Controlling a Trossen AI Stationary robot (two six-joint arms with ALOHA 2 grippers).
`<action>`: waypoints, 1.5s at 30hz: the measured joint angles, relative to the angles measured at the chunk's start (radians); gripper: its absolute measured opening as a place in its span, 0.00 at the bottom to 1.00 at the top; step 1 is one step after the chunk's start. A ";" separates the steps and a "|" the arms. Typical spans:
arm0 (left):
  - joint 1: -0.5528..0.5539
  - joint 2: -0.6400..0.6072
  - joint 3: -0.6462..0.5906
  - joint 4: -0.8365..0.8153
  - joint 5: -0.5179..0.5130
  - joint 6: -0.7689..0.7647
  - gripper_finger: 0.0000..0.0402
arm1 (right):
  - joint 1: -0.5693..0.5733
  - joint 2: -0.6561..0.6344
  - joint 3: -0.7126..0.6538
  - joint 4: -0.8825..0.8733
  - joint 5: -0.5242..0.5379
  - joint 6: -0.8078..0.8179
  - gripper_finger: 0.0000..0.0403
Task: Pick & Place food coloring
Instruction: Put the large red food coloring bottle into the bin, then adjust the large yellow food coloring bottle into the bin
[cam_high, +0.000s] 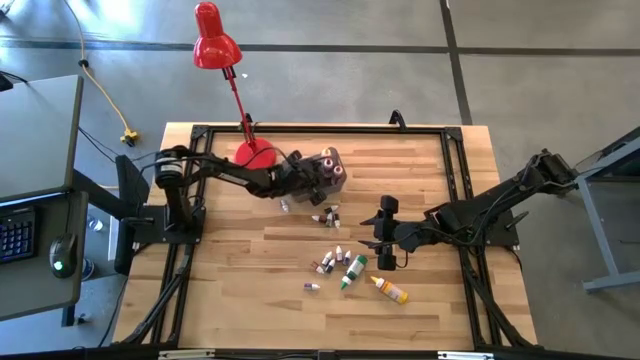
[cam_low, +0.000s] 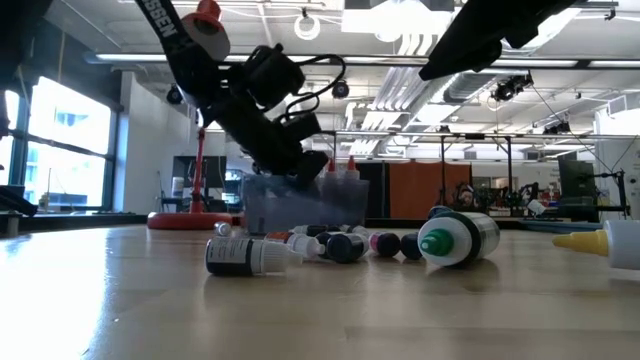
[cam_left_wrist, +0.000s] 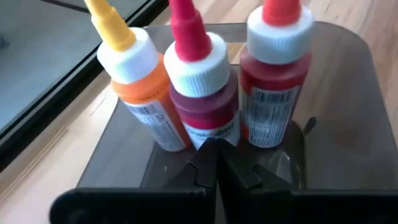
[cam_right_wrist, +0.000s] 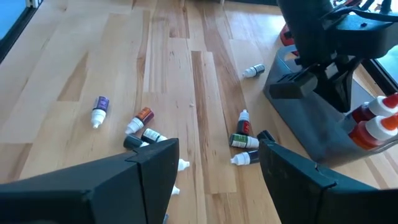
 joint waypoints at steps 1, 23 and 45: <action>0.000 0.001 0.000 0.008 0.005 0.004 0.01 | 0.000 0.000 0.000 -0.001 0.000 0.000 0.54; 0.066 0.002 0.000 0.074 0.096 0.029 0.00 | 0.000 0.000 0.000 -0.002 0.003 -0.001 0.54; 0.084 0.001 0.000 0.078 -0.003 0.035 0.00 | 0.000 0.000 0.000 -0.003 0.003 -0.008 0.54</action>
